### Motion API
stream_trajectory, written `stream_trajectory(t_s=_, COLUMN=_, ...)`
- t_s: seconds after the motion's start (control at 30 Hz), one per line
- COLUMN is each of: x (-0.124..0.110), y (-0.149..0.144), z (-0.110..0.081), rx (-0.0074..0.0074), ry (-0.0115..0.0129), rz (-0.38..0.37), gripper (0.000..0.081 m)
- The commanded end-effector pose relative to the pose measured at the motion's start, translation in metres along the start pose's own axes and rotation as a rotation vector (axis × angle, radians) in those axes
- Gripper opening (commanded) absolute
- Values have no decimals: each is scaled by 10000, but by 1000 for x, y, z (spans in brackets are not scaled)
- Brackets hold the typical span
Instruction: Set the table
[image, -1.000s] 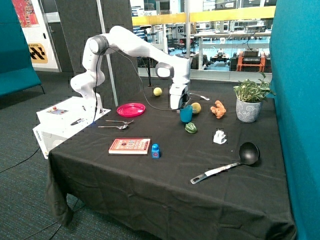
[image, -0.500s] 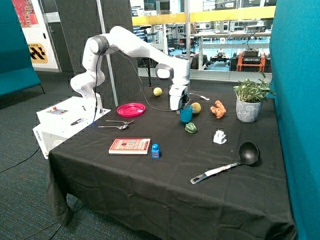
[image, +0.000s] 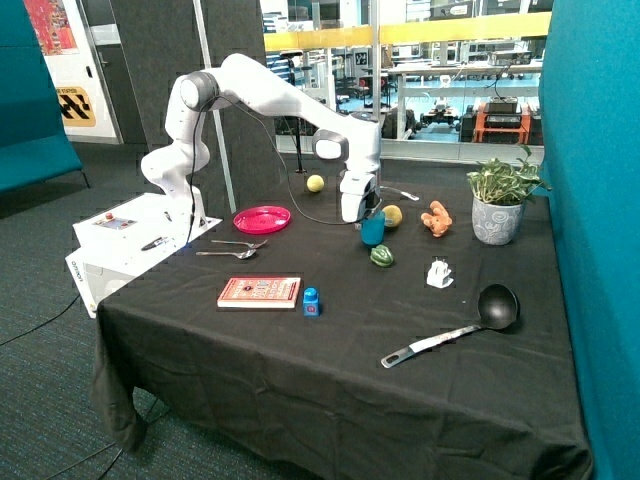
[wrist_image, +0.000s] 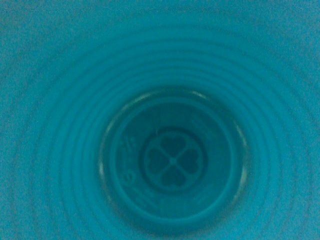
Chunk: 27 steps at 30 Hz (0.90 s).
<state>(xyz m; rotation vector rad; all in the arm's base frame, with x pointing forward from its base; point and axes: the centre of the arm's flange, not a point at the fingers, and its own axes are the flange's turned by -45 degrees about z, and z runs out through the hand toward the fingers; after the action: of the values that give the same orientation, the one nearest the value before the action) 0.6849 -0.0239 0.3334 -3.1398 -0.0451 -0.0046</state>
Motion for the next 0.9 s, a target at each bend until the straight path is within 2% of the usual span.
stream_trajectory(t_s=0.0, x=0, y=-4, z=3, rx=-14, ry=-29, rz=-22, gripper=0)
stream_trajectory(t_s=0.87, x=-9, y=-8, z=7, rx=-14, ry=-30, rz=-236, gripper=0)
